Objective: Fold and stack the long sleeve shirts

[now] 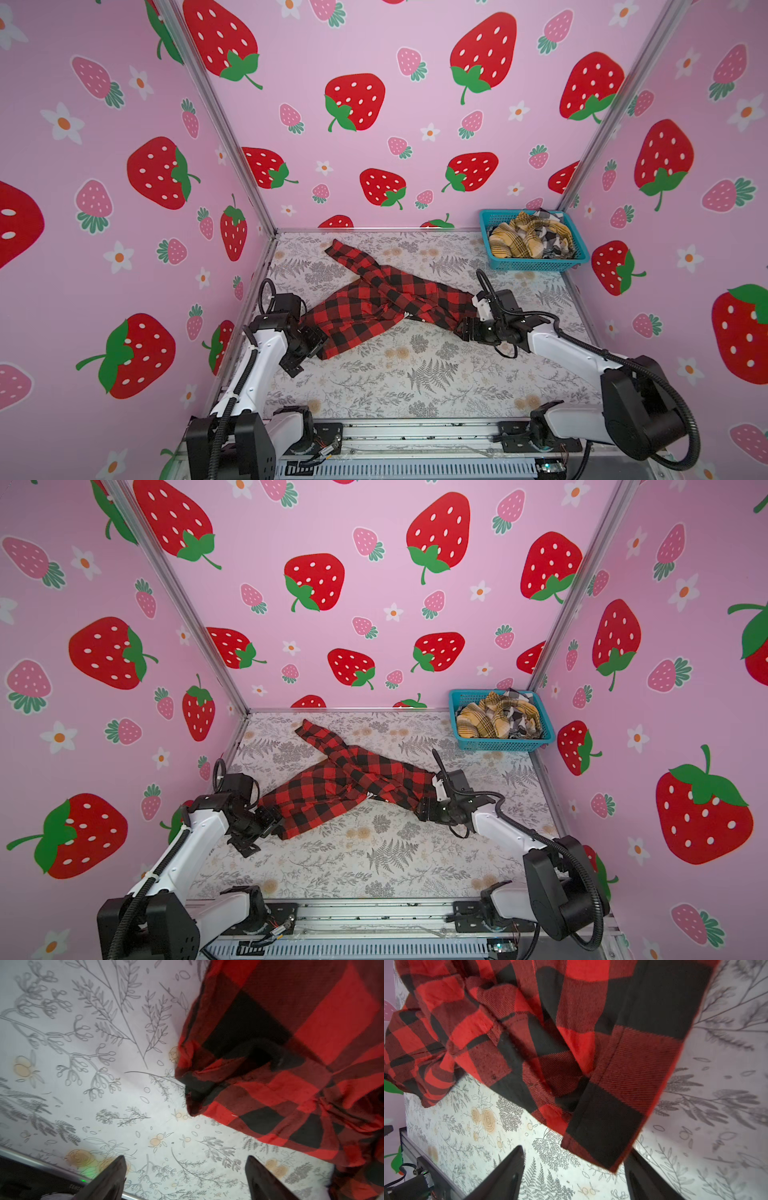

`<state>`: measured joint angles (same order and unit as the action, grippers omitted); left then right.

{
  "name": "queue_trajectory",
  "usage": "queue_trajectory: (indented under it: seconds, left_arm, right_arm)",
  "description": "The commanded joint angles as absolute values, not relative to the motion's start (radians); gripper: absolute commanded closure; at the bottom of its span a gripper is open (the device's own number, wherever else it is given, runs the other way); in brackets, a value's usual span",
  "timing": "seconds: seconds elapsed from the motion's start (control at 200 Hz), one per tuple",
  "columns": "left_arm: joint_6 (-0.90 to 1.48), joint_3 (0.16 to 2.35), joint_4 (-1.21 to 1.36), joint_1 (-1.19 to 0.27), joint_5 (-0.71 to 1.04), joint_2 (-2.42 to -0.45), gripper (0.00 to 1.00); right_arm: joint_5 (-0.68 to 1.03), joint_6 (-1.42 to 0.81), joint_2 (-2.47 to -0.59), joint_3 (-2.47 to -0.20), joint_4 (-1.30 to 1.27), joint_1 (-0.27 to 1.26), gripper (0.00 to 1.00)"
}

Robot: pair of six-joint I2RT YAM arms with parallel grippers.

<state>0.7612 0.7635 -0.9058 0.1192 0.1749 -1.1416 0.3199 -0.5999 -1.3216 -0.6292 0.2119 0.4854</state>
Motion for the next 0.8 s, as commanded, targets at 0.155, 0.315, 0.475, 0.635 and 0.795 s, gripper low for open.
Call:
queue_trajectory:
  seconds: [0.155, 0.315, 0.475, 0.635, 0.795]
  left_arm:
    - [0.796, 0.791, -0.633, 0.19, 0.357, -1.178, 0.14]
    - [0.819, 0.789, -0.605, 0.188, 0.382, -1.27, 0.23]
    - [0.831, 0.777, -0.57, 0.19, 0.365, -1.295, 0.25]
    - [0.836, 0.841, -0.565, 0.19, 0.348, -1.349, 0.25]
    - [0.832, 0.888, -0.622, 0.189, 0.282, -1.385, 0.33]
  right_arm:
    - [0.305, -0.615, -1.396, -0.674, 0.14, 0.488, 0.32]
    - [0.293, -0.618, -1.414, -0.686, 0.146, 0.488, 0.38]
    - [0.29, -0.618, -1.419, -0.687, 0.145, 0.488, 0.41]
    - [0.287, -0.614, -1.424, -0.69, 0.156, 0.488, 0.42]
    - [0.282, -0.616, -1.405, -0.689, 0.17, 0.486, 0.42]
